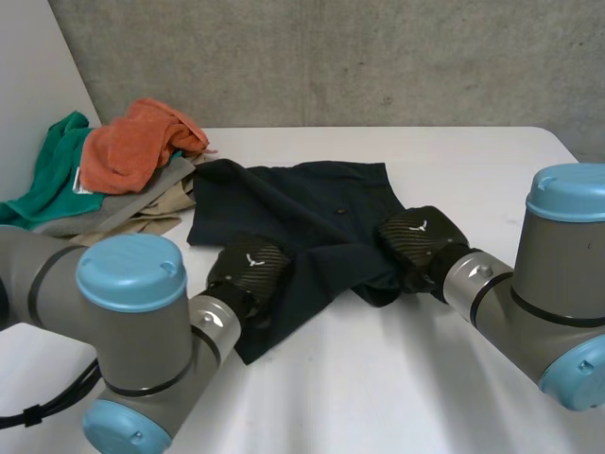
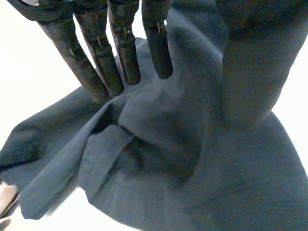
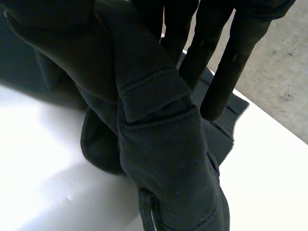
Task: Fold the laundry.
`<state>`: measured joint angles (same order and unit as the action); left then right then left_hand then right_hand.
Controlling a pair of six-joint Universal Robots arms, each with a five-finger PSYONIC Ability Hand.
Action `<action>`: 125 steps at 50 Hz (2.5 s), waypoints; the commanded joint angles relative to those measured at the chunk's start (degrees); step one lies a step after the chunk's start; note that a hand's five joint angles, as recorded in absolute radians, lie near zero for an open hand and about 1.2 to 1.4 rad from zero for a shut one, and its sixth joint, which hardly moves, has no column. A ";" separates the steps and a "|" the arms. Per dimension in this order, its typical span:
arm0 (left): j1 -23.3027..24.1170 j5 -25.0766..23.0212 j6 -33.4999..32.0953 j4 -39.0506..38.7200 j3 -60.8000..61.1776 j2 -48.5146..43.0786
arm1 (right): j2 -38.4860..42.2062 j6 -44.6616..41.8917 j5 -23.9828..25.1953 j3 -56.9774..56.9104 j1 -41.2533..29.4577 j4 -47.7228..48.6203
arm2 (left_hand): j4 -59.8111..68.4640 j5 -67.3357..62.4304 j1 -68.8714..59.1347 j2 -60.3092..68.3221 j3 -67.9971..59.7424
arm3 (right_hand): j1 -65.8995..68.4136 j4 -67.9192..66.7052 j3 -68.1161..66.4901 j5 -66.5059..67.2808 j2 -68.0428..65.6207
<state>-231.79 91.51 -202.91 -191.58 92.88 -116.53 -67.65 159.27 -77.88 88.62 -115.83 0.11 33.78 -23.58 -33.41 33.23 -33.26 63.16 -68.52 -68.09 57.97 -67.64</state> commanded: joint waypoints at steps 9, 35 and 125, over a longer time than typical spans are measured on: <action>3.45 6.30 1.64 0.95 -6.91 -5.64 | -10.99 10.00 0.88 -0.99 -2.30 -7.66 | 12.77 -12.96 -13.14 13.31 -13.29 | 16.84 -11.48 -11.91 12.03 -12.36; 1.26 11.24 2.61 -0.29 -6.67 0.21 | -23.14 14.93 2.20 -5.55 -6.34 -17.42 | 46.22 -46.42 -46.59 46.77 -46.74 | 16.84 -11.48 -11.91 12.03 -12.36; -13.85 -2.84 -2.75 16.51 -0.06 3.33 | 1.20 -3.61 -4.82 12.63 -12.41 12.27 | -7.92 7.72 7.55 -7.37 7.40 | -21.87 27.22 26.80 -26.68 26.35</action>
<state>-241.82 83.99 -204.96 -172.00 97.56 -107.45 -68.87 158.61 -81.06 98.97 -127.65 0.74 26.99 -16.80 -27.02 27.53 -27.59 38.72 -38.49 -38.91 28.18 -38.24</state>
